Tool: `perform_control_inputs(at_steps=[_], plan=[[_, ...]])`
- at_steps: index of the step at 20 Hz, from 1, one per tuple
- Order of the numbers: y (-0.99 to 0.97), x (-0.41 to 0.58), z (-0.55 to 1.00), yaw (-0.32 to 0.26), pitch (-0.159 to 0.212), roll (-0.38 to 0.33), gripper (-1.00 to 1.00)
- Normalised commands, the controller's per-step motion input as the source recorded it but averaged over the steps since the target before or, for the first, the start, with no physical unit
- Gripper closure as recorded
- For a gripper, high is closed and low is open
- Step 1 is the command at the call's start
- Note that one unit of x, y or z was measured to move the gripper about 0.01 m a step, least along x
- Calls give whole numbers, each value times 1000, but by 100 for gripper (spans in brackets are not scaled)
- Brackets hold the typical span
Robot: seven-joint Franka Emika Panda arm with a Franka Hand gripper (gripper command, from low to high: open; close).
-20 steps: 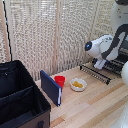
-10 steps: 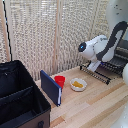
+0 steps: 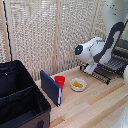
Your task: Gently stretch your hand towards the oven tray's handle, obtaining a firm grip, and draw it cautiously out of the oven. Transition your grip to the hot dog bowl, gingerly seizing the edge, and elevate it from the surface. Hover the bowl over the tray, delicately lower it, and temper your grip, establishing the bowl's equilibrium.
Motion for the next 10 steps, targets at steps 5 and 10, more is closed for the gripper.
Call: perform_control_inputs(at_steps=[5,10], plan=[[41,152,175,4,72,85,-100],[216,143,554,-79,47,91,-100]])
